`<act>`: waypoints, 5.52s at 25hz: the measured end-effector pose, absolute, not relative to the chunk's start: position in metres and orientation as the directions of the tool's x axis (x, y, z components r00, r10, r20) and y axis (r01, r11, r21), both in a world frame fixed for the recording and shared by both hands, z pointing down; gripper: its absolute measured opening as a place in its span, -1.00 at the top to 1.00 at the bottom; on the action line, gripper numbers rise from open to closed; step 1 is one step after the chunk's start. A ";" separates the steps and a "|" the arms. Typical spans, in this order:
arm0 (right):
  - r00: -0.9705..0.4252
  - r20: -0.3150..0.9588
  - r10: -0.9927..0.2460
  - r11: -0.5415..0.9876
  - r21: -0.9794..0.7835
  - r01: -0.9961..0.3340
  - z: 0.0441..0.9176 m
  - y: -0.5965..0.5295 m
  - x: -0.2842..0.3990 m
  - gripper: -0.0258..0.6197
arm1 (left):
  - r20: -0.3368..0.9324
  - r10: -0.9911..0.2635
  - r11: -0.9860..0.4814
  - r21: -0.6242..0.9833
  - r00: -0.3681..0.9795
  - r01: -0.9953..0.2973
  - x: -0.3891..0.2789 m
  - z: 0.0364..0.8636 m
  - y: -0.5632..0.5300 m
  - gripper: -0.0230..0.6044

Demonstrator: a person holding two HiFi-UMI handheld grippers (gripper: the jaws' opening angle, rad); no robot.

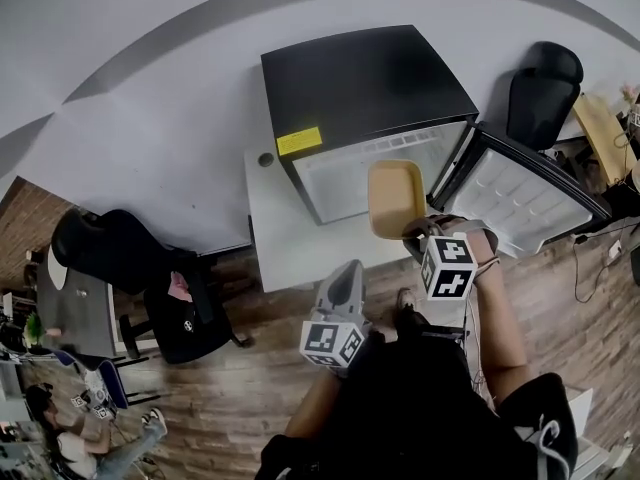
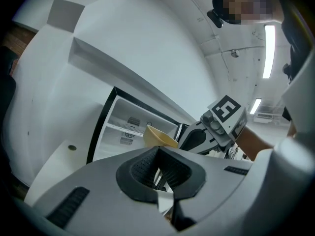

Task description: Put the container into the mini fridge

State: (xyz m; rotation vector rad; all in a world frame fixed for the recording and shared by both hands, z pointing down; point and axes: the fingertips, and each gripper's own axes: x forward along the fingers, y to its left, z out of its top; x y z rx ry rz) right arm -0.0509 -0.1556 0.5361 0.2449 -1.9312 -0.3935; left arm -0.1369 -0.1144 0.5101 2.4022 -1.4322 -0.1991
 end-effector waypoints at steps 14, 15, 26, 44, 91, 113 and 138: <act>-0.393 0.850 -0.351 0.914 0.402 0.052 0.530 -0.226 -0.041 0.83 | 0.054 -0.880 -0.414 0.399 0.471 -0.818 -0.118 0.504 -0.185 0.86; -0.395 0.850 -0.349 0.914 0.401 0.055 0.531 -0.229 -0.040 0.83 | 0.051 -0.880 -0.411 0.417 0.473 -0.811 -0.116 0.505 -0.190 0.86; -0.402 0.856 -0.324 0.916 0.391 0.094 0.539 -0.254 -0.036 0.83 | 0.035 -0.852 -0.379 0.647 0.523 -0.661 -0.097 0.518 -0.241 0.18; -0.395 0.864 -0.312 0.907 0.395 0.146 0.541 -0.269 -0.032 0.83 | -0.074 -0.827 -0.257 0.932 0.557 -0.257 -0.071 0.536 -0.288 -0.05; -0.626 0.194 -0.755 0.637 -0.007 -0.771 0.508 -0.300 -0.015 0.88 | -0.073 -0.872 -0.164 0.975 0.484 -0.150 -0.056 0.525 -0.315 0.16; -0.620 0.195 -0.760 0.629 -0.018 -0.777 0.504 -0.350 -0.038 0.88 | -0.108 -0.895 -0.175 0.977 0.433 -0.118 -0.084 0.517 -0.310 0.11; -0.596 0.198 -0.778 0.601 -0.040 -0.798 0.500 -0.324 0.002 0.88 | -0.042 -0.896 -0.321 0.748 0.442 -0.581 -0.104 0.503 -0.264 0.85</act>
